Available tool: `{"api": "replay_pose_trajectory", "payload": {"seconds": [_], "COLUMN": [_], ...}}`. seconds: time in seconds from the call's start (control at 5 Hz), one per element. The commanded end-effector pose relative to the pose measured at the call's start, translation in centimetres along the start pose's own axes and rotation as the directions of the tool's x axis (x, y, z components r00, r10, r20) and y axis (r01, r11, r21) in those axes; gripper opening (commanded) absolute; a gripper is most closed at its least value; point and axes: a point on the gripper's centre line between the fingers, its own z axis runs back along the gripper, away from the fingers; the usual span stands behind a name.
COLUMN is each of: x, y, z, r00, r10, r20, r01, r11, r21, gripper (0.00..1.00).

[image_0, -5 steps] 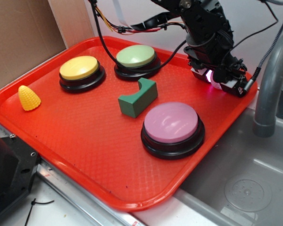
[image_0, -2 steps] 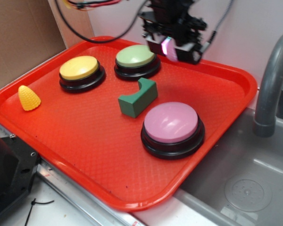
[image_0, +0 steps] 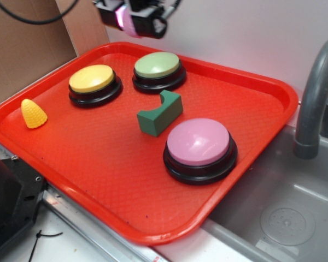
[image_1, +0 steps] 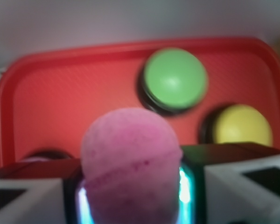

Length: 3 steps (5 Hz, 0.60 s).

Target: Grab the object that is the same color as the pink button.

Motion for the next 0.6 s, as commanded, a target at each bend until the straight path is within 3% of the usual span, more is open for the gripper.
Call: {"api": "replay_pose_trajectory", "payload": {"seconds": [0.0, 0.2, 0.4], "x": [-3.13, -2.4, -2.4], "y": [2.91, 2.62, 2.62], "z": [3.59, 2.81, 2.81], "r00": [0.985, 0.983, 0.983], "r10": [0.17, 0.18, 0.18], "r20": [0.037, 0.018, 0.018], "r01": [-0.171, -0.181, -0.181], "r11": [0.985, 0.983, 0.983], "r21": [0.032, 0.029, 0.029], "gripper": [0.0, 0.0, 1.0]}}
